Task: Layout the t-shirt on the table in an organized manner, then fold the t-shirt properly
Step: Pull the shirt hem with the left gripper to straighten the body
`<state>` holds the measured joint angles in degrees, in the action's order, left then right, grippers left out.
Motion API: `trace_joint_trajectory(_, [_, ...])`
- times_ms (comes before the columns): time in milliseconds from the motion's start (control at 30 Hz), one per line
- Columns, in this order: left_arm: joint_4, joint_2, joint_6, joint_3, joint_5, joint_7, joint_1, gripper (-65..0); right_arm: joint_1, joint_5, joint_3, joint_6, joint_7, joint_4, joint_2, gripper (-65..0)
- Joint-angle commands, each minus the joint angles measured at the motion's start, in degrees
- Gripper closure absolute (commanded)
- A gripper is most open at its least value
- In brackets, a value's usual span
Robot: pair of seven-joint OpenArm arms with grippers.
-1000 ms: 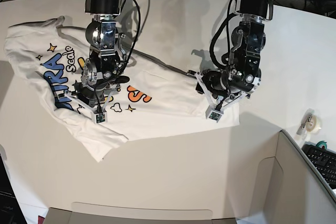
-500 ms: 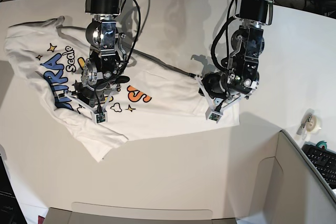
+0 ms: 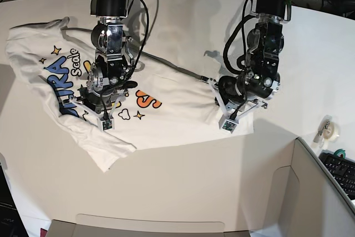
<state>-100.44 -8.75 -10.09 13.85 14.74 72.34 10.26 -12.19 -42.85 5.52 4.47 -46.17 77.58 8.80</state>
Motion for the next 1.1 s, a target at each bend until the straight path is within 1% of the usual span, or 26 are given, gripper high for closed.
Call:
trace_joint_trajectory(0, [-3.51, -0.43, 0.02, -0.26, -0.02, 0.59, 0.42, 0.0, -1.92, -0.62, -0.11, -0.65, 1.12, 0.09, 0.13, -2.5])
trace_joint_trajectory(100, [-9.84, -0.61, 0.02, -0.26, -0.02, 3.75, -1.69, 0.0, -2.54, -0.62, 0.06, -0.73, 1.12, -0.97, 0.13, -2.5])
trace_joint_trajectory(233, [-15.20, -2.28, 0.02, -0.53, -0.02, 7.53, -5.29, 0.0, -2.80, -0.62, 1.73, -0.73, 1.12, -1.23, 0.20, -2.5])
trace_joint_trajectory(367, [-17.14, -2.46, 0.02, -4.66, -0.02, 7.66, -10.57, 0.0, -3.42, -0.62, 3.05, -0.73, 1.12, -1.23, 0.20, -2.5])
trace_joint_trajectory(433, [-17.67, -3.60, 0.02, -6.68, -0.02, 7.66, -14.00, 0.0, -3.59, -0.62, 4.20, -0.73, 1.12, -1.23, 0.13, -2.5])
trace_joint_trajectory(533, [-17.67, -5.00, 0.02, -7.47, -0.02, 7.09, -17.95, 0.0, -3.77, -0.62, 4.46, -0.73, 1.12, -1.23, 0.13, -2.5])
trace_joint_trajectory(600, [-17.84, -5.18, 0.02, -7.47, -0.02, 5.77, -20.68, 0.0, -4.03, -0.62, 4.55, -0.73, 1.12, -1.23, 0.04, -2.5])
trace_joint_trajectory(867, [-18.72, -4.83, 0.02, -7.12, -0.02, 5.25, -30.70, 0.0, -4.39, -0.62, 4.90, -0.82, 1.12, -1.23, 0.13, -2.5])
trace_joint_trajectory(900, [-18.72, -4.83, 0.02, -7.12, -0.02, 5.16, -31.32, 0.0, -4.39, -0.62, 4.90, -1.17, 1.12, -1.23, 0.13, -2.5])
trace_joint_trajectory(967, [-18.72, -4.92, 0.02, -7.21, -0.02, 5.16, -32.20, -0.1, -4.39, -0.62, 4.81, -3.46, 1.21, -1.23, 0.13, -2.5])
trace_joint_trajectory(1000, [-18.72, -5.00, 0.02, -7.47, -0.02, 5.16, -32.37, -0.4, -4.47, -0.62, 4.55, -3.99, 1.21, -1.23, 0.13, -2.5])
trace_joint_trajectory(1067, [-18.72, -5.18, 0.11, -7.56, -0.02, 5.16, -32.28, -3.7, -5.00, -0.62, 4.37, -4.25, 1.21, -1.23, 0.13, -2.5])
